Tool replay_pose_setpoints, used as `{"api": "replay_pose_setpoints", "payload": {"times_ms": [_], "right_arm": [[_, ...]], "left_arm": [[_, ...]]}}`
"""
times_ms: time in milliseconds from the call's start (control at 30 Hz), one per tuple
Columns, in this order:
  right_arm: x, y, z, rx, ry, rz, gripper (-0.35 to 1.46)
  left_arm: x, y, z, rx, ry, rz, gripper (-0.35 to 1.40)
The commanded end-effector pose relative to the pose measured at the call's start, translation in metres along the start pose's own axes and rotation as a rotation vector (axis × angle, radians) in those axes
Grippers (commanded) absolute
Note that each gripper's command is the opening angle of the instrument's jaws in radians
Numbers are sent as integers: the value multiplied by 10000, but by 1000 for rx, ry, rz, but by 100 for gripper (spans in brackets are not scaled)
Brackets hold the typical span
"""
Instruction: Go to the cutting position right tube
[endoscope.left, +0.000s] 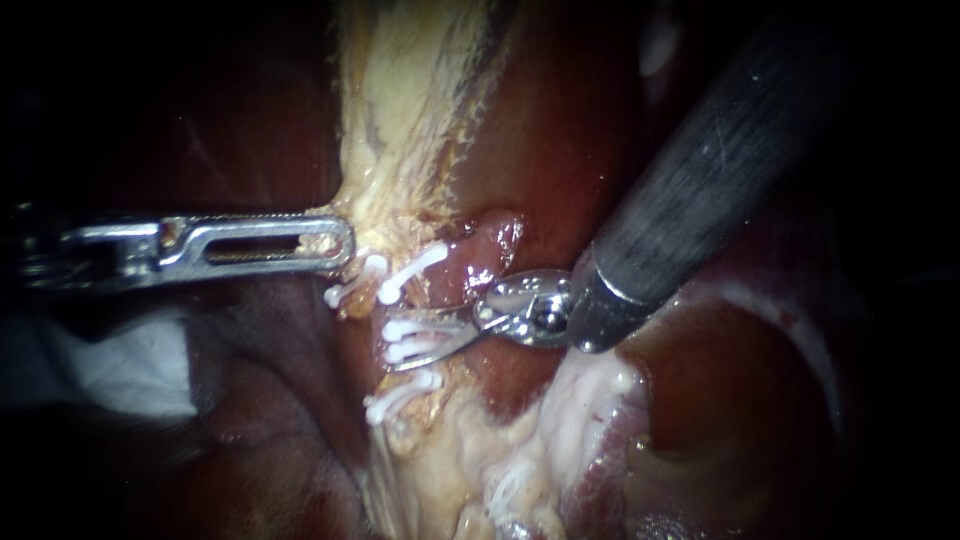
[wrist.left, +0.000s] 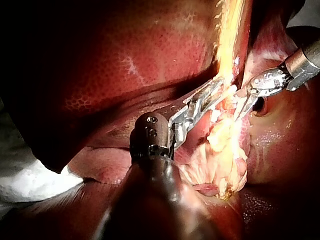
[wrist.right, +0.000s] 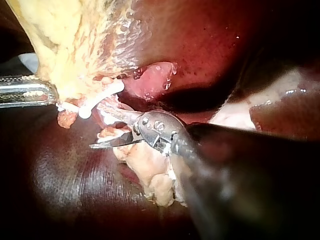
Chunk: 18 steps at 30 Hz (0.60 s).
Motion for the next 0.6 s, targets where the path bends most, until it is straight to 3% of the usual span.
{"api": "replay_pose_setpoints", "payload": {"times_ms": [33,600], "right_arm": [[0,0,0,3,-1,0,127],[0,-3,-1,5,-1,-1,127]], "left_arm": [[0,0,0,0,0,0,-35],[0,0,0,0,0,0,-35]]}}
